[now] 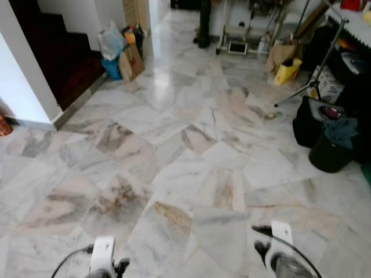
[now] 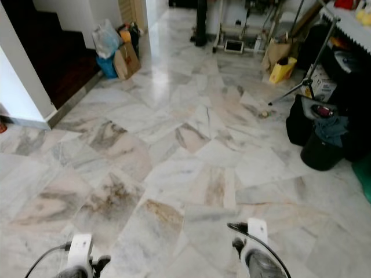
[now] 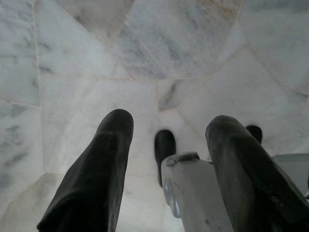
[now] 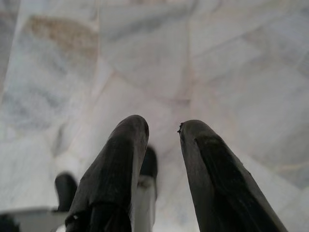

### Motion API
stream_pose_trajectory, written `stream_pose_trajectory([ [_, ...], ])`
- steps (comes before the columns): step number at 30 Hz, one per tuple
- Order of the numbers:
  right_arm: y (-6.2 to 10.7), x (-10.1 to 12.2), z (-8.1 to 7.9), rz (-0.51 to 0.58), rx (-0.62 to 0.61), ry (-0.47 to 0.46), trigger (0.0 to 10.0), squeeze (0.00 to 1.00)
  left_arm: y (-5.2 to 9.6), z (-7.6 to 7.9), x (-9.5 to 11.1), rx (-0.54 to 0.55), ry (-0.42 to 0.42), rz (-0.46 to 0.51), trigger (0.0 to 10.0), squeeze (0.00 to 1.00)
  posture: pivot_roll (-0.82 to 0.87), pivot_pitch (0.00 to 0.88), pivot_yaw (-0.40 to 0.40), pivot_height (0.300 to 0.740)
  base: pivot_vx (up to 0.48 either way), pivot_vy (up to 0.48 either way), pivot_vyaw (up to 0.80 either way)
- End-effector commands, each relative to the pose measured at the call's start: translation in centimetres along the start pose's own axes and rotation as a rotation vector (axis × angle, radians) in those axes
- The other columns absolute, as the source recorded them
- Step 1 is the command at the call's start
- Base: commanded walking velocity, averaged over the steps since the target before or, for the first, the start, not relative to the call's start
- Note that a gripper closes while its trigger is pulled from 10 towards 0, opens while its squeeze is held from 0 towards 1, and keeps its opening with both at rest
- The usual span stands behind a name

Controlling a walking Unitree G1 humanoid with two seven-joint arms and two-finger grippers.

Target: Hang keys on a hook

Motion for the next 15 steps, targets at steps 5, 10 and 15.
stream_pose_trajectory([
  [5,-0.10,1.15,-0.49,0.026,0.003,-0.018,10.0,0.00,-0.09,-0.20,0.74,0.001,-0.015,0.012,10.0,0.00,0.04,0.000,-0.027,0.740,0.000,0.000,0.00],
  [10,-0.11,1.10,-0.51,0.028,0.001,-0.022,10.0,0.00,-0.07,-0.29,0.68,0.000,-0.022,0.009,10.0,0.00,0.05,0.000,-0.025,0.740,0.000,0.000,0.00],
  [15,-0.11,0.87,-0.46,0.009,-0.004,-0.015,10.0,0.00,-0.03,-0.36,0.53,0.000,-0.028,0.003,10.0,0.00,0.06,0.000,-0.031,0.740,0.000,0.000,-0.31],
])
Point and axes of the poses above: a point about 5 cm out from each wrist's last joint towards the gripper, its own y axis pointing back from the gripper into the wrist, its own x axis along the axis of the wrist's last joint, z = x × y, the point moved 1 cm from there along -y, pointing out of the wrist towards the gripper, and after that the axes turned 5 degrees about -y, right-handed, at the moved point
